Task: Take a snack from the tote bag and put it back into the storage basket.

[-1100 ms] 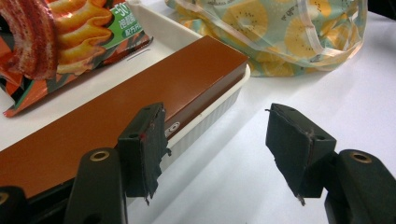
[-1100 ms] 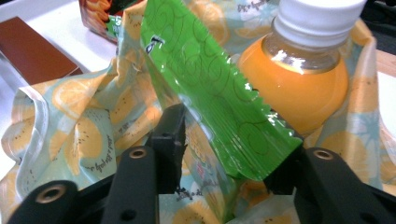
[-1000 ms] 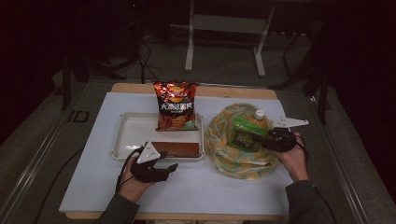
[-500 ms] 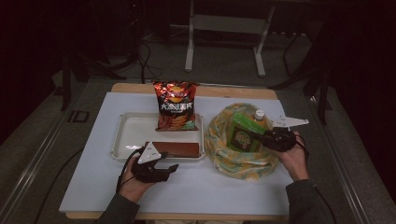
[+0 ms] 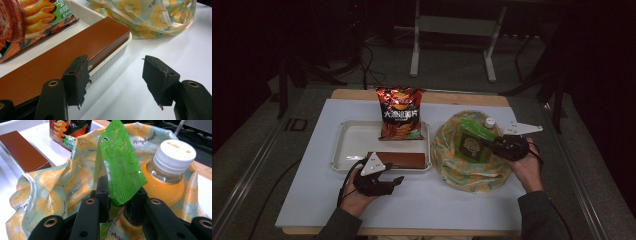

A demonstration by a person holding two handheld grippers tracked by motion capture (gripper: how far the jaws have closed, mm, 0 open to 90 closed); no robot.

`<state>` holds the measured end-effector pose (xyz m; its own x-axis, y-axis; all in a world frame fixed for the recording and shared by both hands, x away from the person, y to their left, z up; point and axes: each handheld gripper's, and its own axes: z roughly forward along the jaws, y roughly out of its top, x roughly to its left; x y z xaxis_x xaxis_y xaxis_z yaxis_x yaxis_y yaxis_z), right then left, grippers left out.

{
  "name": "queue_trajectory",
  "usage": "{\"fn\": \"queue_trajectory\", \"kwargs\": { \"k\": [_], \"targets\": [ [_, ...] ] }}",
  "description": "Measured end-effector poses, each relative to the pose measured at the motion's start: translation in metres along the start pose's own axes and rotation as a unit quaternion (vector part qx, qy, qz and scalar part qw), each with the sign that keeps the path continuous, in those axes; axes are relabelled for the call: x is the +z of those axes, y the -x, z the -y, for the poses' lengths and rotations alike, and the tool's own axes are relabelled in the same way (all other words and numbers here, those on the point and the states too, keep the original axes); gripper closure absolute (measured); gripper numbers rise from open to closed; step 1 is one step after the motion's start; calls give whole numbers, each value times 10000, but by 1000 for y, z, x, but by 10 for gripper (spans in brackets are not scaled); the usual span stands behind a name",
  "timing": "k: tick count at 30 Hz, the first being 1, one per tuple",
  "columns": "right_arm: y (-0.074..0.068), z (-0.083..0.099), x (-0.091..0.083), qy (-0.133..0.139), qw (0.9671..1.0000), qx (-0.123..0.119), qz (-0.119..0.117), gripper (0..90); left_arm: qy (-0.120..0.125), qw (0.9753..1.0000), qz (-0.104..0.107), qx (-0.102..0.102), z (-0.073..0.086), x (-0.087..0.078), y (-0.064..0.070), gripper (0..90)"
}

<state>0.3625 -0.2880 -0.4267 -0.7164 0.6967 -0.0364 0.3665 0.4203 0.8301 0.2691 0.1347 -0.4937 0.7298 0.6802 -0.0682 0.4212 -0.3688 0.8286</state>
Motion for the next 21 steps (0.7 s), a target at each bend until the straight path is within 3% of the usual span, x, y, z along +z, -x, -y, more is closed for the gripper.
{"fn": "queue_trajectory", "kwargs": {
  "k": [21],
  "targets": [
    [0, -20, -14, 13, 9996, -266, 37, 745, -50, 10000, 40, 42, 0, 2, 1, 374]
  ]
}}
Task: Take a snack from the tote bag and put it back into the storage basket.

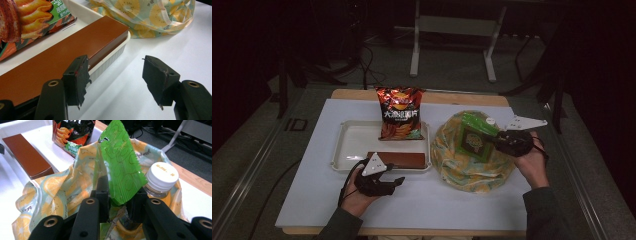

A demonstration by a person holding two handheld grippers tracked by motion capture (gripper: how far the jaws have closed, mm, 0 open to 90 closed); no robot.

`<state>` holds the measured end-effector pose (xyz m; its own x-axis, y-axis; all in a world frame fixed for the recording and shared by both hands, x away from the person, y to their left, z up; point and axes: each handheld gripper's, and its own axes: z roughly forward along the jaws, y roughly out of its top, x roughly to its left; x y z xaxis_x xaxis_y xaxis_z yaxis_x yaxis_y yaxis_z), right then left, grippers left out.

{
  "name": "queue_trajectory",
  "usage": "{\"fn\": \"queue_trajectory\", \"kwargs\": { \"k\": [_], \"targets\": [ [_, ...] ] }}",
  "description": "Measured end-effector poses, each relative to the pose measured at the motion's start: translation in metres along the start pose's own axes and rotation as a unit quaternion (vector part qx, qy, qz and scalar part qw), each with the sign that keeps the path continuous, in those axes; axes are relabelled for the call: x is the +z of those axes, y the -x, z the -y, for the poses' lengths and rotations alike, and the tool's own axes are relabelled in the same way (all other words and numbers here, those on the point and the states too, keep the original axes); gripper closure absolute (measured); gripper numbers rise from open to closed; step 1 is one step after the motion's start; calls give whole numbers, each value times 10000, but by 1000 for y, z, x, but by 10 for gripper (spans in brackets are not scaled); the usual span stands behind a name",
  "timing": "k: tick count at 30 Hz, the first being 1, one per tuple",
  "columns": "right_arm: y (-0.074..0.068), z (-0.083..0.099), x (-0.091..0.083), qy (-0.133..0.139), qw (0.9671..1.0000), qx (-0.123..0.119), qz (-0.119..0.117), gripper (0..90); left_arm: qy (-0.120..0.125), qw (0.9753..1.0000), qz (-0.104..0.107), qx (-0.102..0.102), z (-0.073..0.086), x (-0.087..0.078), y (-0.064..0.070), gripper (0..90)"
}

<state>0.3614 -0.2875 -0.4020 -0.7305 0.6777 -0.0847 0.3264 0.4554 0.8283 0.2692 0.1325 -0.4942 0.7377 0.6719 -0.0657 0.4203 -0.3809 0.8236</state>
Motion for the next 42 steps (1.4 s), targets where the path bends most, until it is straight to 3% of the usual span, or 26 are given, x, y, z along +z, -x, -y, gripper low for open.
{"fn": "queue_trajectory", "kwargs": {
  "k": [21, 42],
  "targets": [
    [0, -16, -11, 95, 9999, -135, -19, 746, -7, 10000, 17, 2, 0, 1, 1, 373],
    [-6, -35, -16, 227, 9991, -317, -183, 746, -29, 10000, 38, 10, 0, 2, 2, 372]
  ]
}}
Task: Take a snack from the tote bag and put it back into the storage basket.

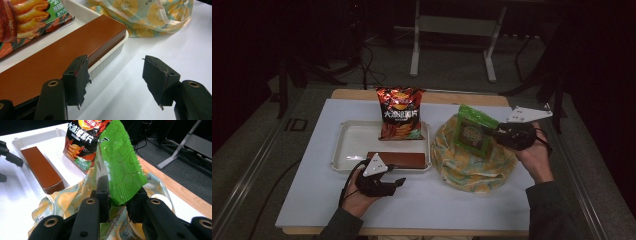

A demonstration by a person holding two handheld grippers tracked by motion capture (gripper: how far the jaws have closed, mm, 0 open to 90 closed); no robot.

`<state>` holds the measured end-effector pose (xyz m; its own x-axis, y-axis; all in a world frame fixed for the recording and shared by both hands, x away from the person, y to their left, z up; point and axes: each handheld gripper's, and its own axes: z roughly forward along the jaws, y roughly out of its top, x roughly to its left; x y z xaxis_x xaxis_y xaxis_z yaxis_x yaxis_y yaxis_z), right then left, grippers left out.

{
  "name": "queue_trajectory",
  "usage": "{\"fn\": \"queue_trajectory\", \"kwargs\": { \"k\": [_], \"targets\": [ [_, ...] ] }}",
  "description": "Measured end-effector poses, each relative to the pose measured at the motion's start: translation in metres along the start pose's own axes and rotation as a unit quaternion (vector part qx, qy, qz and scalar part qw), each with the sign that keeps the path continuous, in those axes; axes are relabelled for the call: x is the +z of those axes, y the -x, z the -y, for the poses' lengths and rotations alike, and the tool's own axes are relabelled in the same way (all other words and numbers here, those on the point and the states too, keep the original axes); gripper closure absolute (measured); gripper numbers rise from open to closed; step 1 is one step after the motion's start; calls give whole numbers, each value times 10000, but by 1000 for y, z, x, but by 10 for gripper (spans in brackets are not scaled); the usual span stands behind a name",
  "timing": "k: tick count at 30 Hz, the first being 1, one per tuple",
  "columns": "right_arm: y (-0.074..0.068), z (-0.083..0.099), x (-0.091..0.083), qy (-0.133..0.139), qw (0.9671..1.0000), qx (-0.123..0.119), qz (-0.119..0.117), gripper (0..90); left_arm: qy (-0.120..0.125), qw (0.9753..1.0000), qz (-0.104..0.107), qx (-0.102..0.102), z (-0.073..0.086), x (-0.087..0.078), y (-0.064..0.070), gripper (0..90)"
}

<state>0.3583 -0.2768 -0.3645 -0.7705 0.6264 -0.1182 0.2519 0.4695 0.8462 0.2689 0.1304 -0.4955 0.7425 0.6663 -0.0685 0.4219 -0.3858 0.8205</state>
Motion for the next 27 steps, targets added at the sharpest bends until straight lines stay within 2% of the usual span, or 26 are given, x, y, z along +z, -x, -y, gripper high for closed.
{"fn": "queue_trajectory", "kwargs": {
  "k": [27],
  "targets": [
    [-9, -21, 3, 155, 9996, -147, -165, 746, 12, 10000, -4, -14, 0, 0, -1, 372]
  ]
}}
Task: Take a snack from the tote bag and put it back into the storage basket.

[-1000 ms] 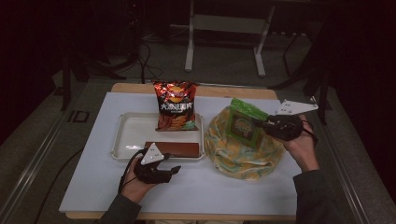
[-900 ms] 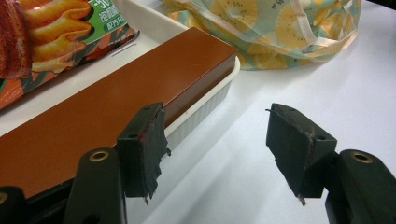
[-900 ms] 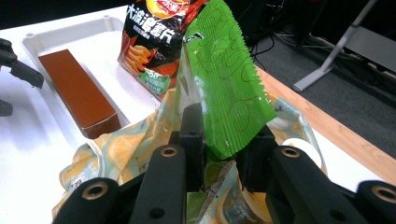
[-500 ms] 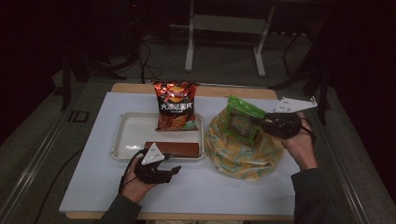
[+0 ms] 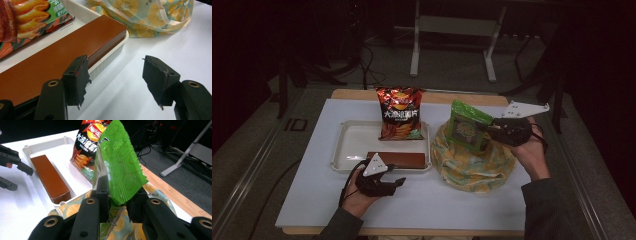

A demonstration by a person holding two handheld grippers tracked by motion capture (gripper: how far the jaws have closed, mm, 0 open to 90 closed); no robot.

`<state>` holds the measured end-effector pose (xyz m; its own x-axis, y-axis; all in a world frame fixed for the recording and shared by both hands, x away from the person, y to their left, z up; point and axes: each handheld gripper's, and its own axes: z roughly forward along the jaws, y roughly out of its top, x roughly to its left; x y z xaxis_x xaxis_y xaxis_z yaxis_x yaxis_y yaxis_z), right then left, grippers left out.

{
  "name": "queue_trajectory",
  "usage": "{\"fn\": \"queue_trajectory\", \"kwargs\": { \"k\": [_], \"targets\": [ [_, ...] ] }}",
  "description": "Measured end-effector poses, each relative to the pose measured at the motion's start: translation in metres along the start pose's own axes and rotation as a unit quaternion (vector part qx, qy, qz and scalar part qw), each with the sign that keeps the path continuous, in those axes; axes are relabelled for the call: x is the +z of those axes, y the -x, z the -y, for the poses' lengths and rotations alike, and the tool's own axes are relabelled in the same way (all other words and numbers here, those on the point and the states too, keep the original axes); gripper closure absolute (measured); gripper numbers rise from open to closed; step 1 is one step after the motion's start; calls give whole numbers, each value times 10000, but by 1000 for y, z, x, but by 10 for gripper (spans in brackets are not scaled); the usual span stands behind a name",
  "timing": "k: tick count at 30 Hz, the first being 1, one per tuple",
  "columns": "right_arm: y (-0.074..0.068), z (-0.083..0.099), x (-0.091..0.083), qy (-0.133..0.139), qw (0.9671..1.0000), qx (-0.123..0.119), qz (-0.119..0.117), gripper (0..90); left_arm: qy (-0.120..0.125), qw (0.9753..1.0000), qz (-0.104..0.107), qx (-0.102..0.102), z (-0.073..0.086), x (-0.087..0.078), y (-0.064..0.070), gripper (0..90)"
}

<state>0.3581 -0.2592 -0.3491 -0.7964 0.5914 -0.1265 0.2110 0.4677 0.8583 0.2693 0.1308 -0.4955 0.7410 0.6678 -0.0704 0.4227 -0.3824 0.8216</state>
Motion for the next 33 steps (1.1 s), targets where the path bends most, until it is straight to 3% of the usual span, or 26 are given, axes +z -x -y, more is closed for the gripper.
{"fn": "queue_trajectory", "kwargs": {
  "k": [33],
  "targets": [
    [-13, -20, 19, 77, 9996, -161, -241, 747, -22, 10000, 17, 1, 0, 1, 0, 371]
  ]
}}
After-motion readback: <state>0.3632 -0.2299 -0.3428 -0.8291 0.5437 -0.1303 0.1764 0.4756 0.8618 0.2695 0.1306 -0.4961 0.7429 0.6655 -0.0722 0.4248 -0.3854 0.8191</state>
